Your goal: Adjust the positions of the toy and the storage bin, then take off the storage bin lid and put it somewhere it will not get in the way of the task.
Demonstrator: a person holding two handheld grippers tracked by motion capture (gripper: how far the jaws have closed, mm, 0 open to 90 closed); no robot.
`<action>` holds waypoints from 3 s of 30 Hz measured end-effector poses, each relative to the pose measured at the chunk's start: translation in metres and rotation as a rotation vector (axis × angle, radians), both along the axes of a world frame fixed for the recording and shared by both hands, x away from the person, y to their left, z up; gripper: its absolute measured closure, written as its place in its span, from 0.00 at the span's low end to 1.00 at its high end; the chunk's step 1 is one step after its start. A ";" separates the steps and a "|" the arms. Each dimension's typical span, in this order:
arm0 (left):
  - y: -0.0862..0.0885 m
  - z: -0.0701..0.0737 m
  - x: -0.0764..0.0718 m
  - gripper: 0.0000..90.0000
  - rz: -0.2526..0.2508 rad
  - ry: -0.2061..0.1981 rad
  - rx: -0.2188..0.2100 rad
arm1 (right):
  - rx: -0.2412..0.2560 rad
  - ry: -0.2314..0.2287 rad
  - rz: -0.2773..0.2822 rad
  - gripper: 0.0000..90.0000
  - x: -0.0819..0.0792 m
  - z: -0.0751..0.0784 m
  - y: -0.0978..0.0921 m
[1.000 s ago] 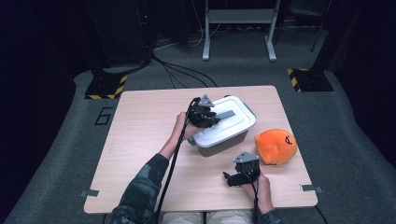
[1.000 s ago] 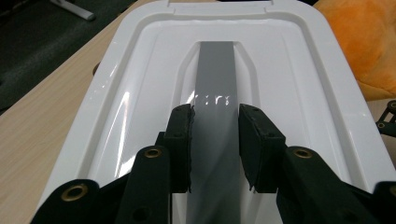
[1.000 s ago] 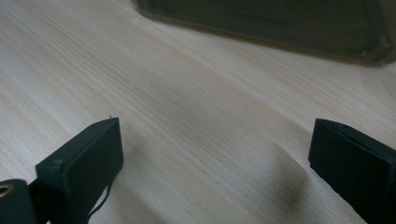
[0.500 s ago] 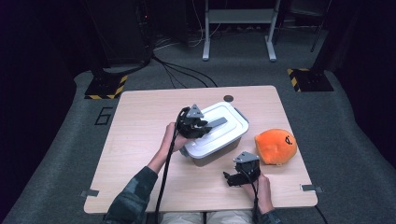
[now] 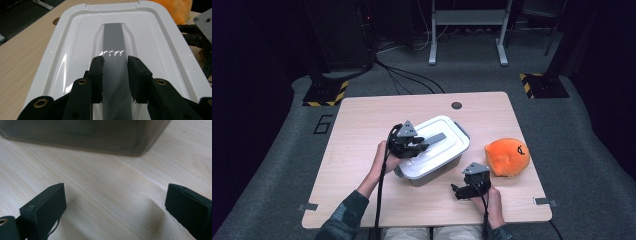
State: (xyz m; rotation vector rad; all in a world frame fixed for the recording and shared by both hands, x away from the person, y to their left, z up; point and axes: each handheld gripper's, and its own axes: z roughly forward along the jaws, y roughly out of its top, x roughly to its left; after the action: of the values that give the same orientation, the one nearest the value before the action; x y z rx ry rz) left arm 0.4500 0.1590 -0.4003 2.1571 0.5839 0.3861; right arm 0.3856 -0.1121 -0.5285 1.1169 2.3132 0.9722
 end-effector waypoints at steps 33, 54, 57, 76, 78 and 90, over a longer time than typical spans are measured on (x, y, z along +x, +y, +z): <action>-0.016 0.012 0.003 0.74 -0.035 0.023 0.075 | -0.003 -0.013 -0.003 0.04 0.000 0.000 -0.001; 0.006 0.046 -0.004 0.74 0.007 -0.041 0.034 | -0.004 -0.009 0.002 0.03 0.001 0.000 -0.001; 0.010 0.050 -0.004 0.74 0.018 -0.047 0.032 | -0.006 -0.010 0.004 0.03 0.001 0.000 -0.001; 0.043 0.067 -0.006 0.74 0.085 -0.079 0.019 | -0.003 -0.002 -0.002 0.03 0.001 0.000 -0.001; 0.048 0.068 -0.006 0.74 0.097 -0.079 0.018 | -0.002 -0.001 -0.002 0.03 0.001 0.000 -0.001; 0.082 0.071 -0.001 0.74 0.187 -0.085 0.020 | -0.001 -0.001 -0.005 0.03 0.001 0.000 -0.001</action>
State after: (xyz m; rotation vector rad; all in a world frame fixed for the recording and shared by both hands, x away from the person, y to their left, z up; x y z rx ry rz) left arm 0.4494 0.2409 -0.3294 2.1003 0.7384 0.5838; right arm 0.3868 -0.1128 -0.5286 1.1212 2.3083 0.9694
